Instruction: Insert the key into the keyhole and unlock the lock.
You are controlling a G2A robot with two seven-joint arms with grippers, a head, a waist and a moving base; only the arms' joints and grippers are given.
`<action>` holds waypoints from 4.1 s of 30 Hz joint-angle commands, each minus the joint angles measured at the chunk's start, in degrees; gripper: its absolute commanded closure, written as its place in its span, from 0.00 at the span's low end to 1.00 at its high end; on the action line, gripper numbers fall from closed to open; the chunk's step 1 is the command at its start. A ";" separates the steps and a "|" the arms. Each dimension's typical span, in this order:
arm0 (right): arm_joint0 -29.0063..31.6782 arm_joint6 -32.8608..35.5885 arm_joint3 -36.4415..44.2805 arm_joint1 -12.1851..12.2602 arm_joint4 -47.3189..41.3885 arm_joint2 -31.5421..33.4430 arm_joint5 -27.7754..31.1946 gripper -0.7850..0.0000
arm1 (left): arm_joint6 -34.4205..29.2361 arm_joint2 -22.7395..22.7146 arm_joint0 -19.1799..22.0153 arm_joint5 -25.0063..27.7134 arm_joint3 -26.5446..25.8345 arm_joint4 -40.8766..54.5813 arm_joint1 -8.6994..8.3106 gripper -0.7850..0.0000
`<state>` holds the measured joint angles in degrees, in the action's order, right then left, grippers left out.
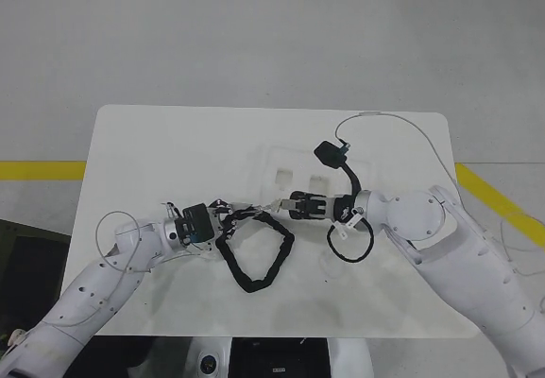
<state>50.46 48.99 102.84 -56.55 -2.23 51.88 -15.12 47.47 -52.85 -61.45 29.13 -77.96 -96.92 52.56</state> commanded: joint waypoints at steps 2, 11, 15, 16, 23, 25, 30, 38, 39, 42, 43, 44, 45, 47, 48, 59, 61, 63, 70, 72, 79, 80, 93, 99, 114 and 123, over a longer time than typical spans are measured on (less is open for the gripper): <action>0.24 -0.07 -0.04 -0.06 0.23 0.18 0.30 0.81 | 0.07 -0.07 -0.05 0.18 -0.05 -0.22 0.09 1.00; 0.23 -0.66 -0.84 -0.63 0.26 -0.01 1.58 0.97 | 0.26 -0.19 -0.09 0.75 -0.04 -0.77 0.42 1.00; 0.05 -0.40 -1.01 -0.87 0.40 -0.18 1.77 1.00 | 0.28 -0.31 -0.12 0.83 0.03 -0.92 0.55 1.00; 0.00 -0.31 -1.02 -0.92 0.44 -0.22 1.82 1.00 | 0.28 -0.34 -0.13 0.85 0.03 -0.96 0.58 1.00; -0.29 -0.06 -1.60 -1.41 0.75 -0.79 1.96 1.00 | 0.66 -0.59 -0.21 1.01 -0.17 -1.19 0.79 1.00; -0.43 0.10 -1.79 -1.57 0.77 -1.03 2.00 1.00 | 0.81 -0.65 -0.23 1.09 -0.25 -1.31 0.84 1.00; -0.88 0.36 -2.18 -1.99 0.94 -1.63 1.95 1.00 | 1.12 -0.78 -0.24 1.21 -0.21 -1.62 0.98 1.00; -1.29 0.64 -2.91 -2.58 0.88 -2.19 2.06 0.87 | 1.41 -0.80 -0.18 1.45 -0.10 -1.98 1.25 1.00; -1.34 0.67 -2.98 -2.64 0.88 -2.19 2.07 0.56 | 1.45 -0.83 -0.17 1.49 -0.05 -2.03 1.28 1.00; -1.31 0.81 -3.12 -2.73 0.68 -1.86 2.12 0.00 | 1.52 -0.90 -0.16 1.54 0.03 -2.14 1.36 1.00; -1.24 0.79 -3.05 -2.71 0.59 -1.55 2.26 0.00 | 1.54 -0.93 -0.17 1.56 0.06 -2.18 1.39 1.00; -1.11 0.80 -2.93 -2.68 0.55 -1.21 2.40 0.00 | 1.59 -0.96 -0.17 1.58 0.08 -2.18 1.41 1.00; -0.93 0.78 -2.72 -2.62 0.60 -0.83 2.59 0.00 | 1.57 -0.99 -0.18 1.67 0.13 -2.20 1.43 1.00; -0.53 0.96 -2.12 -2.47 0.87 -0.01 3.04 0.00 | 1.56 -1.10 -0.16 1.76 0.21 -2.20 1.47 1.00; -0.35 1.20 -1.77 -2.36 1.17 0.43 3.26 0.00 | 1.56 -1.15 -0.18 1.73 0.23 -2.14 1.50 1.00; 1.70 3.85 0.55 -1.50 3.76 3.71 3.85 1.00 | 1.52 -1.70 -0.33 2.05 0.86 -2.22 1.69 1.00; 1.98 3.95 0.68 -1.44 3.98 4.07 3.91 1.00 | 1.53 -1.75 -0.39 2.13 0.80 -2.31 1.72 1.00; 2.16 4.09 0.82 -1.41 4.29 4.27 3.90 1.00 | 1.60 -1.84 -0.42 2.23 0.81 -2.41 1.74 1.00; 2.20 4.35 0.92 -1.47 5.84 4.23 4.35 1.00 | 1.65 -2.13 -0.60 2.37 0.75 -2.63 1.82 1.00; 2.21 4.34 0.95 -1.51 6.02 4.24 4.35 1.00 | 1.66 -2.20 -0.64 2.42 0.73 -2.68 1.85 1.00; 2.08 4.65 0.82 -1.73 6.35 3.92 4.39 1.00 | 1.77 -2.35 -0.69 2.64 0.71 -2.95 1.95 1.00; 2.03 4.68 0.69 -1.79 6.37 3.76 4.44 1.00 | 1.76 -2.37 -0.71 2.65 0.70 -2.97 1.97 1.00; 1.10 4.73 -0.45 -2.50 6.23 2.52 4.56 1.00 | 1.98 -2.54 -0.81 2.95 0.62 -3.33 2.19 1.00; 0.97 4.75 -0.64 -2.70 6.37 2.45 4.40 1.00 | 1.97 -2.67 -0.87 2.89 0.70 -3.39 2.28 1.00; 1.76 4.93 -0.21 -2.79 6.64 3.52 4.38 1.00 | 2.05 -3.00 -1.04 3.29 0.71 -3.67 2.44 1.00; 1.28 5.24 -0.80 -3.16 6.53 2.92 4.57 1.00 | 1.99 -3.01 -1.00 3.45 0.88 -3.84 2.60 1.00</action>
<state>51.77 54.20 102.11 -59.69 4.35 54.83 -10.55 49.49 -55.86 -62.45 32.58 -77.06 -100.73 55.14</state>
